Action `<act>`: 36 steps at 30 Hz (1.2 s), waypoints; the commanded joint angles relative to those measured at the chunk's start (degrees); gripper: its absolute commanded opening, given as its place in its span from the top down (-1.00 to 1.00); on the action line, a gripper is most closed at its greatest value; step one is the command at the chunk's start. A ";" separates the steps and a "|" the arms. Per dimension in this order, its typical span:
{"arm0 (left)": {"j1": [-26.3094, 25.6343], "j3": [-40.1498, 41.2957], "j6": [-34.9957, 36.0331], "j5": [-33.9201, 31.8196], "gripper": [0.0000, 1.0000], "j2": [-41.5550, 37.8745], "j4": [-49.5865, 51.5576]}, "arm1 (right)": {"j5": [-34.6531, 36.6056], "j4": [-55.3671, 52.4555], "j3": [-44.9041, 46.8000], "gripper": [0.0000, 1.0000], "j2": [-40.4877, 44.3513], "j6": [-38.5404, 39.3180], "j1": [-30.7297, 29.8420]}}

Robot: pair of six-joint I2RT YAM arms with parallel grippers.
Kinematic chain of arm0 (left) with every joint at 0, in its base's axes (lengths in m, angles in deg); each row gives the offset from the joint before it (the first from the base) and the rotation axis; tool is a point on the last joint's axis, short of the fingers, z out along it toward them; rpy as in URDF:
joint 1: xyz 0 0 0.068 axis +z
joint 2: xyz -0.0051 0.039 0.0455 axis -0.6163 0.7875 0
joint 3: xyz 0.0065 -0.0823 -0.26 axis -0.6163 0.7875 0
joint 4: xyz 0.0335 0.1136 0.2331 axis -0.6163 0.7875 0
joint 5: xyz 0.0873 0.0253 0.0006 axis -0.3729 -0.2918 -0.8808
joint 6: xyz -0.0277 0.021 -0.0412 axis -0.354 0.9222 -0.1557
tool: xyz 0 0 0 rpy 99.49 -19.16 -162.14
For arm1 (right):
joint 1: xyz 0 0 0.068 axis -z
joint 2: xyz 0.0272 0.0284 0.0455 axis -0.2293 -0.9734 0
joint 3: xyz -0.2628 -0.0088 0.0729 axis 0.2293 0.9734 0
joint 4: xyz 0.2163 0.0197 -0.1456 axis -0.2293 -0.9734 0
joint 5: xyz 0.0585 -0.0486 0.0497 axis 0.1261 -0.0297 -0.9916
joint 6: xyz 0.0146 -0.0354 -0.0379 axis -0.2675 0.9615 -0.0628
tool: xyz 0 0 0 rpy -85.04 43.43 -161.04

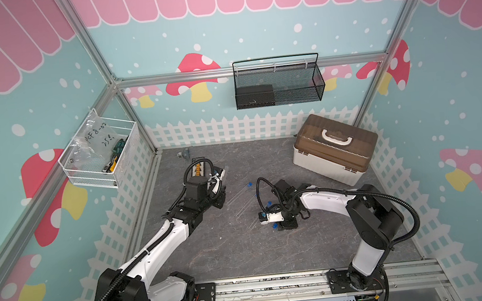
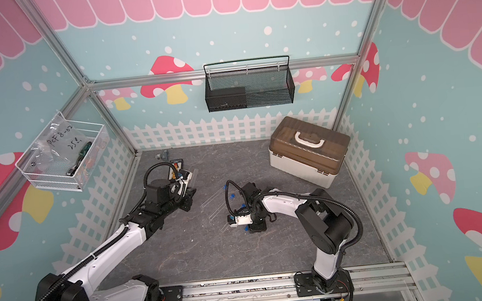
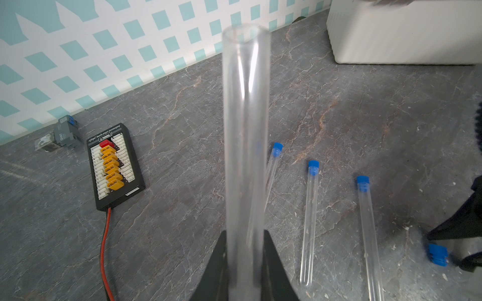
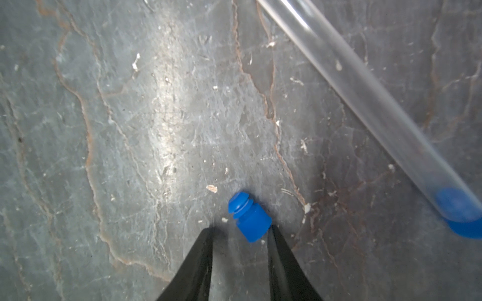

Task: Insert stoppers into test tubes
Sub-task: Place the stopper at the center of the board, then pick up the stopper from the center of the board.

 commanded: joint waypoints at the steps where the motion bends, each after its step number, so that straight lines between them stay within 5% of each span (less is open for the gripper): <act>1: -0.40 0.45 0.76 -0.57 1.00 0.13 0.24 | -0.31 -2.66 -0.56 0.29 0.42 3.22 -0.67; 17: -0.40 0.29 0.57 -0.46 1.00 -0.97 0.49 | 2.07 -4.52 -5.20 0.17 1.93 13.05 -1.95; 36: -0.40 -0.21 -1.27 2.03 1.00 -3.25 0.65 | 4.79 -9.10 -8.14 0.39 -5.51 13.85 -3.38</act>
